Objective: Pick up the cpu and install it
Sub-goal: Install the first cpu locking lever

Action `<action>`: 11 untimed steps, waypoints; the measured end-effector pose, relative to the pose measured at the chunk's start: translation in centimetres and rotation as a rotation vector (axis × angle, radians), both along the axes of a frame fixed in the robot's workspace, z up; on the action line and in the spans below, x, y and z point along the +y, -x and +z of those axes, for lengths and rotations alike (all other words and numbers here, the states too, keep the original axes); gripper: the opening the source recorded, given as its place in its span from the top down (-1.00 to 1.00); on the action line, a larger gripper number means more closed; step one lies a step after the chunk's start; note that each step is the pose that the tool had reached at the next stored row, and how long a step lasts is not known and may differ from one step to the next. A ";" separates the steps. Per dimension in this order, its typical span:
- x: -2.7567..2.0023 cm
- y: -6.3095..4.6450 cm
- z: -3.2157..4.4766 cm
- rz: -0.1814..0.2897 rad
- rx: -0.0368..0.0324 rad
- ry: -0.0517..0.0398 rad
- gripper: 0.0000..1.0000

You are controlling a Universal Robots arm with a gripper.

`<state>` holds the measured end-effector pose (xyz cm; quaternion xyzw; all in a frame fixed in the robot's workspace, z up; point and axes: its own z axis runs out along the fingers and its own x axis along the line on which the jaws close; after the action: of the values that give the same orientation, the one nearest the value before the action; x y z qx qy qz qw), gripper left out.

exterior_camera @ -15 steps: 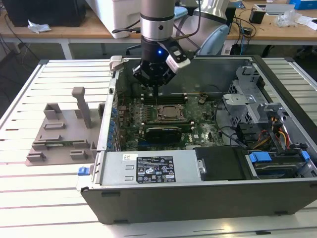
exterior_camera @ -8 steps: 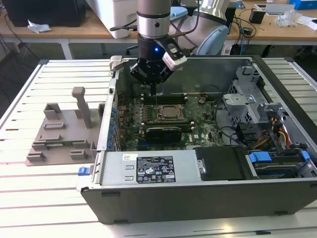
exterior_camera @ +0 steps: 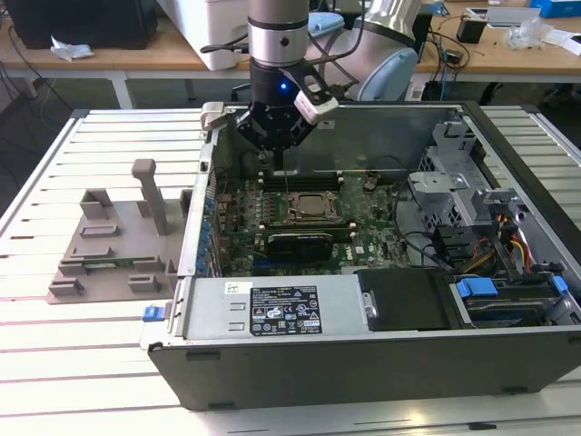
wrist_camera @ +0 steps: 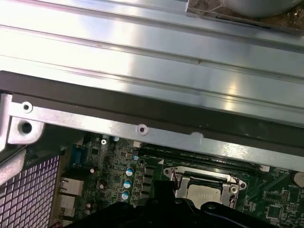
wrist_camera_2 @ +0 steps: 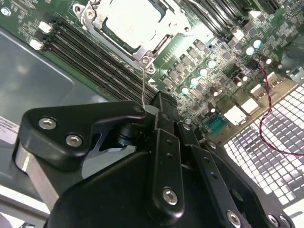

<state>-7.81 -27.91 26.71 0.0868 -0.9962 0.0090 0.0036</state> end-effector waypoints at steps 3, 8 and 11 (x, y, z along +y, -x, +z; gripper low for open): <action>0.00 -0.6 0.00 0.000 0.0015 -0.0031 0.79; 0.00 -1.4 -0.05 -0.001 0.0061 -0.0080 0.79; 0.00 -1.6 -0.11 -0.013 0.0075 -0.0080 0.79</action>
<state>-6.20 -27.92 26.60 0.0802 -0.9967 0.0047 0.0071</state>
